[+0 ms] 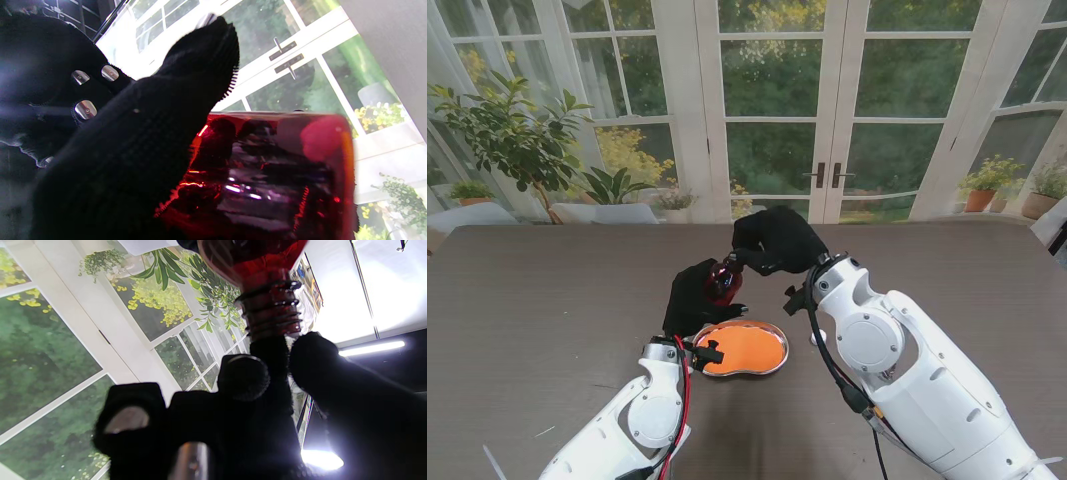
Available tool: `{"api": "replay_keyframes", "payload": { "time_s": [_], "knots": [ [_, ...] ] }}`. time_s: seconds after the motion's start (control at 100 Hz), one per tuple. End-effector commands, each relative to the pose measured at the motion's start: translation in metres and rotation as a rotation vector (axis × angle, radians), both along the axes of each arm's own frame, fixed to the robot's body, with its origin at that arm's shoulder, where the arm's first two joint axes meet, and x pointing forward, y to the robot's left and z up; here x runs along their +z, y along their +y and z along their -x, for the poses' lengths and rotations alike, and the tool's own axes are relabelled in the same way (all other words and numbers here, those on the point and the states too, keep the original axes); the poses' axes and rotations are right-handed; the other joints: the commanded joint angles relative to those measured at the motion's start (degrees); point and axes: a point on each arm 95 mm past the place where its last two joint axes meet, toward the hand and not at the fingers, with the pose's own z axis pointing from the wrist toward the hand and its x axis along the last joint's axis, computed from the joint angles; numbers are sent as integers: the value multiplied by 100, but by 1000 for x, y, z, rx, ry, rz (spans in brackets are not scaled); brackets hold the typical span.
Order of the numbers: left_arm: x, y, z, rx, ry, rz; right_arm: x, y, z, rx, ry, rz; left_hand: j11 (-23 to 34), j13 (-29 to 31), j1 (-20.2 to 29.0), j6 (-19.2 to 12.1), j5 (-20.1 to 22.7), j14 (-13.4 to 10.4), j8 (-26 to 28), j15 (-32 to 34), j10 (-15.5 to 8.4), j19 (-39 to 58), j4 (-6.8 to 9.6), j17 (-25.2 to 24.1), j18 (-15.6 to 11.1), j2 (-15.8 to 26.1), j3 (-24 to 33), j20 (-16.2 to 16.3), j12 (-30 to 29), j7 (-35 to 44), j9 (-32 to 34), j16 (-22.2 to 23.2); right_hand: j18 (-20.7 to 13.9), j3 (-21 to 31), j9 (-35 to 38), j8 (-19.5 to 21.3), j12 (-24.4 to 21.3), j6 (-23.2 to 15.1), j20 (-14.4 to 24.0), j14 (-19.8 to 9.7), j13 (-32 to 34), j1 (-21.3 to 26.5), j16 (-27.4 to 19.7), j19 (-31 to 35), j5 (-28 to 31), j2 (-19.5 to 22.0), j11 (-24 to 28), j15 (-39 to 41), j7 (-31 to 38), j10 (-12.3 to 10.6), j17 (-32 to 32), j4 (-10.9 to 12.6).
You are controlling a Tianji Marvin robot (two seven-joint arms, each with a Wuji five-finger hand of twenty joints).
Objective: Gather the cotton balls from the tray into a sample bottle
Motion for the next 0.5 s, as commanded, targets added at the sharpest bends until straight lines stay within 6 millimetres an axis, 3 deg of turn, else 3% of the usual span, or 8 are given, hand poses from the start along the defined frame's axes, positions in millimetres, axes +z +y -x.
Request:
{"api": "replay_keyframes", "payload": {
  "time_s": [0.0,0.21,0.31,0.42,0.49],
  "knots": [
    [4,-4,1,-19,-5,8,-4,1,0,0,-1,23,-71,6,538,-961,673,529,309,-9,-115,-58,209,-199,-83,4919,182,49,-9,618,222,38,156,161,231,-151,-42,436,165,-228,46,111,-82,398,-169,120,-58,188,-27,158,15,225],
    [5,-4,0,-23,-10,10,-3,-1,-1,-20,-28,48,-75,3,530,-961,668,516,312,-12,-116,-59,205,-199,-83,4923,176,50,-6,615,222,39,150,174,180,-206,-116,424,177,-189,46,126,-138,353,-241,123,-188,72,-80,187,-51,248],
    [5,-4,0,-24,-11,10,-2,-2,-2,-20,-29,50,-79,-2,533,-956,666,518,315,-14,-118,-59,207,-199,-83,4928,173,51,-8,616,223,40,160,54,164,-295,-183,519,208,-143,46,-226,-168,323,-193,500,-305,29,-350,246,-111,307],
    [5,-5,0,-23,-11,13,-2,-2,-1,-5,-24,52,-79,5,537,-952,666,523,316,-12,-108,-59,211,-199,-83,4931,176,51,-9,614,226,41,158,-239,95,13,-205,514,260,-63,44,-807,-223,270,6,1191,-406,-61,-914,291,-236,624],
    [5,-5,0,-22,-12,11,-1,-3,-1,4,-25,55,-79,5,534,-957,660,523,315,-12,-114,-59,210,-199,-83,4930,174,51,-9,611,226,41,138,-435,65,365,-215,431,278,-30,44,-1236,-270,221,174,1678,-476,-149,-1267,311,-326,1037]
  ]
}}
